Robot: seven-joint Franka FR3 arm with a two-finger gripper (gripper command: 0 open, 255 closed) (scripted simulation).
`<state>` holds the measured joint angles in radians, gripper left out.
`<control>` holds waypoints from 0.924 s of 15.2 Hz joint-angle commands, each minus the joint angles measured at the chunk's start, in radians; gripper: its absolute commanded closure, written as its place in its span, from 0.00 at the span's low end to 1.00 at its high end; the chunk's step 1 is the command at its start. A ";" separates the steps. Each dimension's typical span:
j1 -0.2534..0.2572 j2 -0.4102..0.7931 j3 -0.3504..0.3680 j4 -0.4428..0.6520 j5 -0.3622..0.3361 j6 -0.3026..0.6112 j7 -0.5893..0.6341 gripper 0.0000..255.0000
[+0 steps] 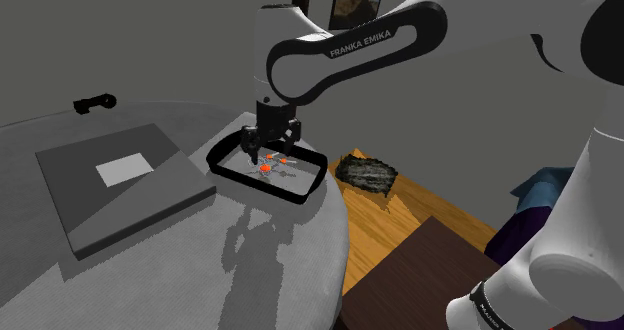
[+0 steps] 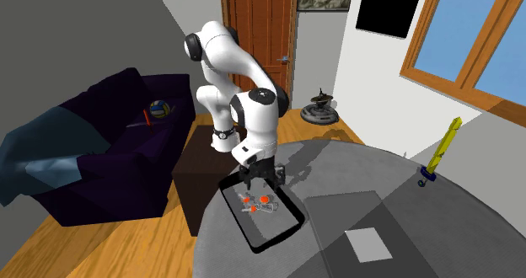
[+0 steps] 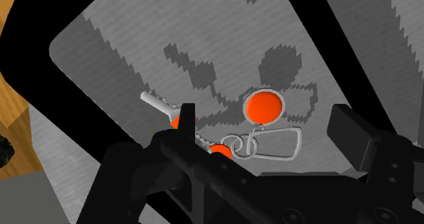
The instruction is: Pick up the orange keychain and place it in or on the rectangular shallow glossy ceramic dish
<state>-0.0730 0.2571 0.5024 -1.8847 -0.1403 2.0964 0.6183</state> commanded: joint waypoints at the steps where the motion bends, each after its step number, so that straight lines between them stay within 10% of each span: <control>1: 0.000 0.000 0.000 0.000 0.000 0.000 0.000 0.00; 14: -0.006 -0.045 0.009 0.075 0.029 -0.114 -0.020 0.00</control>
